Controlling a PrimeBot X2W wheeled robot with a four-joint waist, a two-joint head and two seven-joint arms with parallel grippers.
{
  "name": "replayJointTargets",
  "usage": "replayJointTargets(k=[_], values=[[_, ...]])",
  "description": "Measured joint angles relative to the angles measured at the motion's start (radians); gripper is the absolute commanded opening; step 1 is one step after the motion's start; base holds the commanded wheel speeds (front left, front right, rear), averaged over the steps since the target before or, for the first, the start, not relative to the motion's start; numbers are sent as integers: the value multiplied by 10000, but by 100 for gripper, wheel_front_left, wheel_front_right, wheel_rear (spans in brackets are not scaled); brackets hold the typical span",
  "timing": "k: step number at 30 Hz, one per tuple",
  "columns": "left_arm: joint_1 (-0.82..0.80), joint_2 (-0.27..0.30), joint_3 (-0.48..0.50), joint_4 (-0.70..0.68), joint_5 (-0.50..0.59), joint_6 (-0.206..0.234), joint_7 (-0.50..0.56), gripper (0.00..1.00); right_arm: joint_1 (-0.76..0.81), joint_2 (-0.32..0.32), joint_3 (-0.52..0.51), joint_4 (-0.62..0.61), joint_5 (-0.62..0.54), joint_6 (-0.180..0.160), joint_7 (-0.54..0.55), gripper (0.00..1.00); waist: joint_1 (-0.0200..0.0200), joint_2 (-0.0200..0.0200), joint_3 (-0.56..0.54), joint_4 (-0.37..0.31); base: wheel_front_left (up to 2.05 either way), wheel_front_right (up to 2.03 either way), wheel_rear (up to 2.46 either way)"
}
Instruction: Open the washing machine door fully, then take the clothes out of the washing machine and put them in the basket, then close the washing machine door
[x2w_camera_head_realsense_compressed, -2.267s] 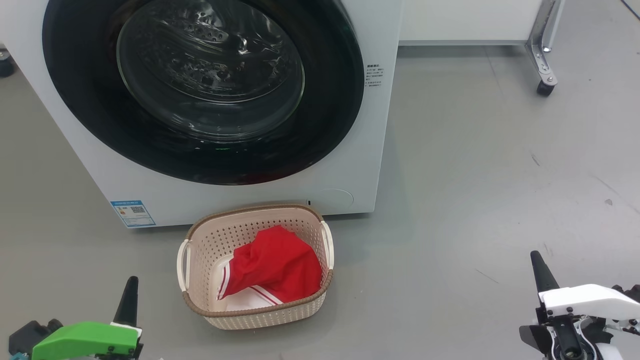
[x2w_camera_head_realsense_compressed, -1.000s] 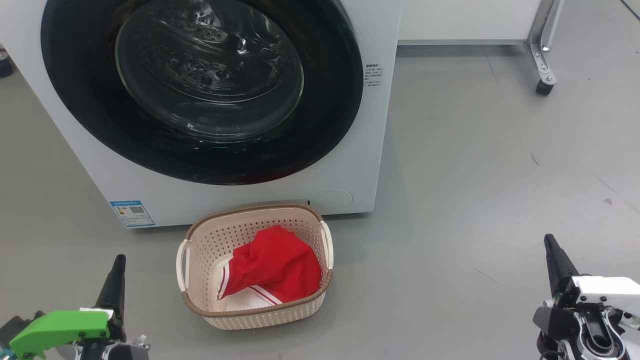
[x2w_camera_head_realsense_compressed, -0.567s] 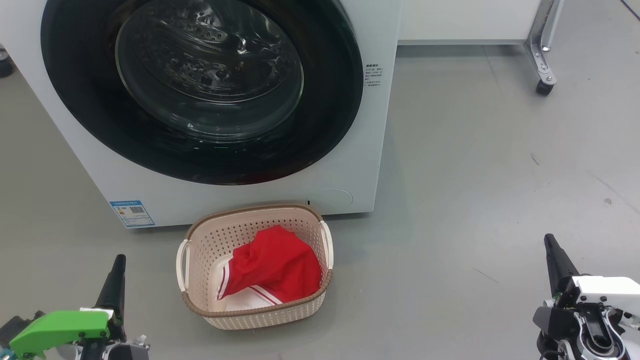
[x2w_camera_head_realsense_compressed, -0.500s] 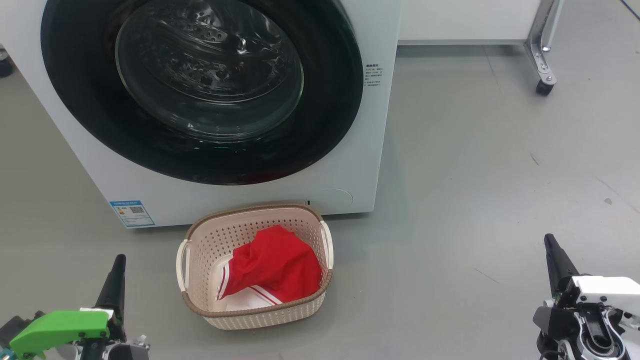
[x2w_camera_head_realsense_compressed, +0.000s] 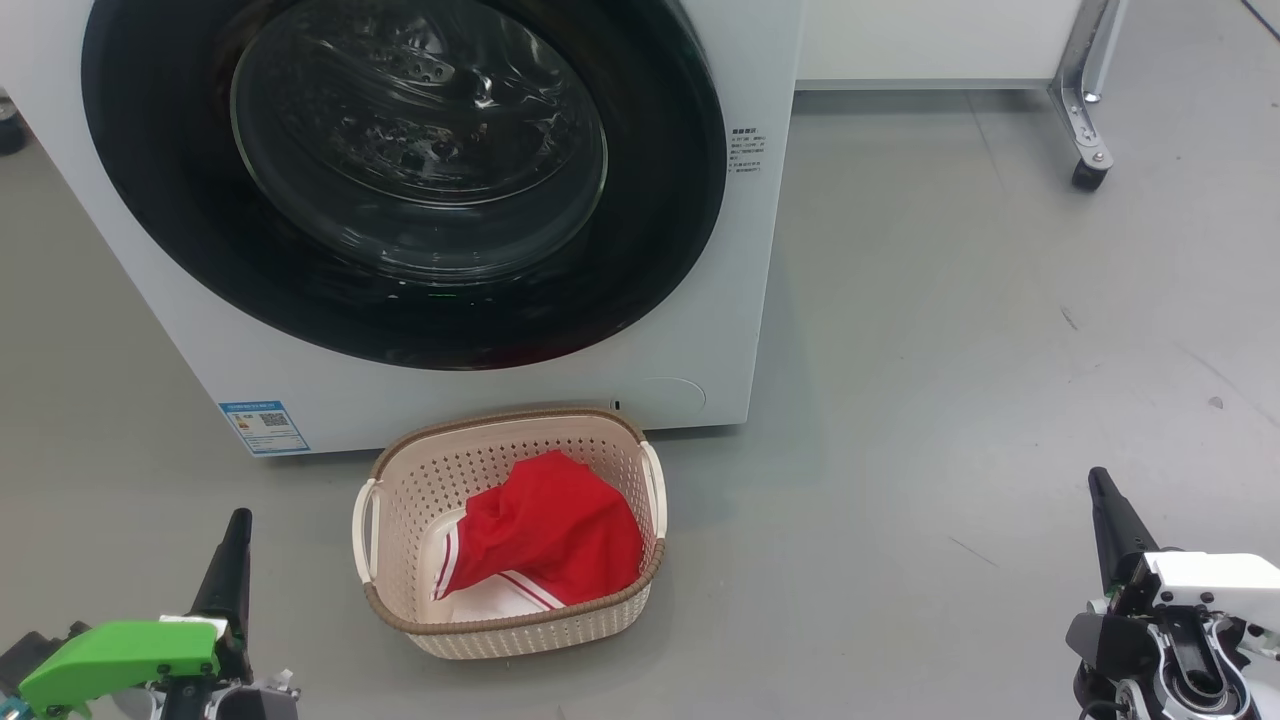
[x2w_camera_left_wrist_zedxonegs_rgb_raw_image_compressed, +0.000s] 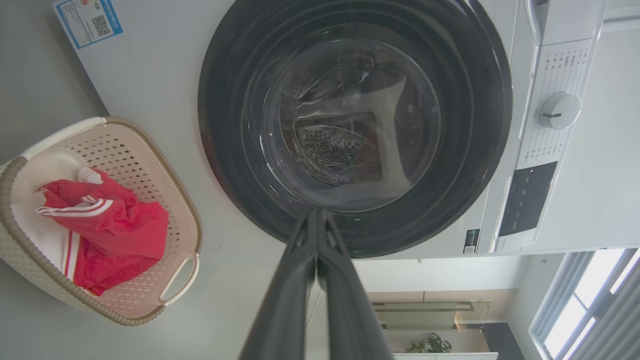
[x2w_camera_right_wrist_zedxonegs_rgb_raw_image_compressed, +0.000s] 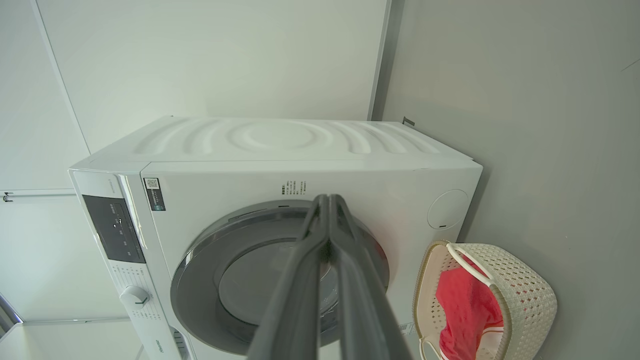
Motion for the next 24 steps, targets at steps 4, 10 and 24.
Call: replayJointTargets(k=[4,10,24], values=[[0,-2,0,-2,0,0,0,0,0,0,0,-2,0,0,0,0,0,0,0,0,0,0,0],[0,-2,0,-4,0,0,0,0,0,0,0,-2,0,0,0,0,0,0,0,0,0,0,0],[0,-4,0,-8,0,0,0,0,0,0,0,-6,0,0,0,0,0,0,1,0,0,0,0]])
